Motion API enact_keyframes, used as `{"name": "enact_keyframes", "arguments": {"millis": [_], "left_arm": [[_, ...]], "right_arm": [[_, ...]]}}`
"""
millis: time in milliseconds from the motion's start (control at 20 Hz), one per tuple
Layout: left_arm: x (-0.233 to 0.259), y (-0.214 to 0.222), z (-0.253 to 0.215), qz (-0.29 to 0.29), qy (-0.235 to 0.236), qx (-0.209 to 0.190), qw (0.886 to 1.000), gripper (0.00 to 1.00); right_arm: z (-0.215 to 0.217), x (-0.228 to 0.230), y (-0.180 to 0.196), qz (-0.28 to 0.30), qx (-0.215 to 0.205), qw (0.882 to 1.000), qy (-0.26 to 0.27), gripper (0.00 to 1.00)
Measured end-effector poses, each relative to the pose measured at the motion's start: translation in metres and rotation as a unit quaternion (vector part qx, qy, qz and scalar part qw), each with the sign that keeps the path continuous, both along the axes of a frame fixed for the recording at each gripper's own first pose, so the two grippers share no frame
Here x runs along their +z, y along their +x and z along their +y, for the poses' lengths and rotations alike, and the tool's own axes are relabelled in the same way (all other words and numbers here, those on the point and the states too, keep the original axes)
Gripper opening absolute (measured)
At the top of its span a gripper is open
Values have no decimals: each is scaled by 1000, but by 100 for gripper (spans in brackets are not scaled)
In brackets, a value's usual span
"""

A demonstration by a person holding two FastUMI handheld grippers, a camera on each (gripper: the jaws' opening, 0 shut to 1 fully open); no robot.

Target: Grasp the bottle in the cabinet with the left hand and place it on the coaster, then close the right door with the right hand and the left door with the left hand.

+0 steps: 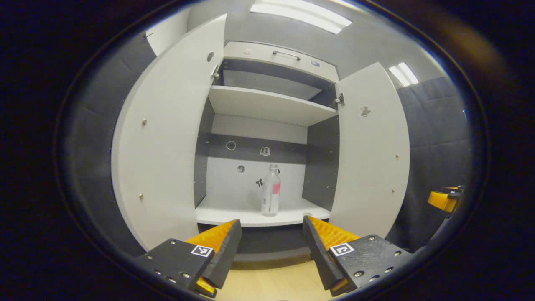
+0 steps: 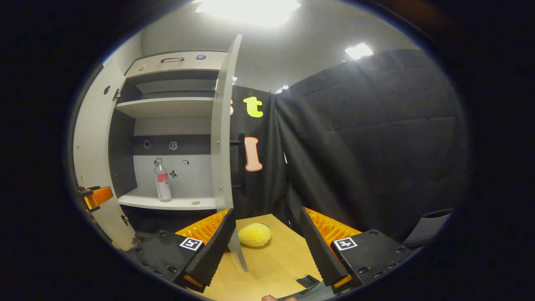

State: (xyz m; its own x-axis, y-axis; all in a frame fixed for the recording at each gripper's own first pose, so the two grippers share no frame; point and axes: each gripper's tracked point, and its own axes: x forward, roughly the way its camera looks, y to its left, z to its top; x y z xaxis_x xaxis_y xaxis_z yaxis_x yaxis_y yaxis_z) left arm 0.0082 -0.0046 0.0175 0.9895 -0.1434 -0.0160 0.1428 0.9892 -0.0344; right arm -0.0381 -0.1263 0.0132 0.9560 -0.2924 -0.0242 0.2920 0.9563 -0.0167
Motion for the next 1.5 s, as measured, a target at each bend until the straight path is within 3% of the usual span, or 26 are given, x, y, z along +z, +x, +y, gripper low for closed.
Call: {"name": "enact_keyframes", "arguments": {"millis": [50, 250, 300, 500, 550, 600, 800, 850, 1150, 1200, 1250, 1350, 1400, 1500], "left_arm": [[4, 8, -3, -5, 4, -4, 1000, 92], [18, 61, -13, -15, 28, -2, 999, 92], [20, 73, -14, -15, 29, 1, 999, 86], [23, 121, -14, -8, 20, 13, 1000, 86], [23, 132, -12, -6, 21, 16, 1000, 92], [23, 143, -10, -4, 21, 19, 1000, 86], [21, 188, -6, 6, 14, 27, 1000, 86], [18, 197, -8, 8, 11, 25, 1000, 92], [-5, 249, -26, 35, 11, 8, 999, 92], [-10, 257, -28, 41, 10, 4, 999, 86], [-15, 264, -30, 46, 10, 1, 999, 92], [-23, 279, -34, 54, 19, -1, 998, 92], [-27, 284, -35, 58, 25, -1, 998, 86], [-31, 292, -38, 61, 35, -1, 998, 86]], "right_arm": [[-10, 3, 2, 1, -9, 1000, -2, 98], [-52, 18, 19, -10, -44, 999, -12, 98], [-61, 21, 25, -12, -50, 999, -13, 96], [-82, 24, 55, -25, -57, 998, -3, 96], [-86, 23, 63, -27, -59, 998, -2, 96], [-90, 23, 71, -26, -59, 998, -1, 96], [-102, 22, 98, -29, -56, 998, -2, 96], [-106, 22, 105, -29, -58, 998, -3, 96], [-127, 17, 125, -23, -74, 997, 8, 96], [-127, 11, 128, -19, -77, 997, 8, 96], [-130, 6, 131, -16, -80, 997, 9, 96], [-135, 0, 138, -8, -85, 996, 12, 96], [-137, -2, 140, -3, -87, 996, 15, 96], [-140, -3, 140, 1, -89, 996, 18, 96]]}}
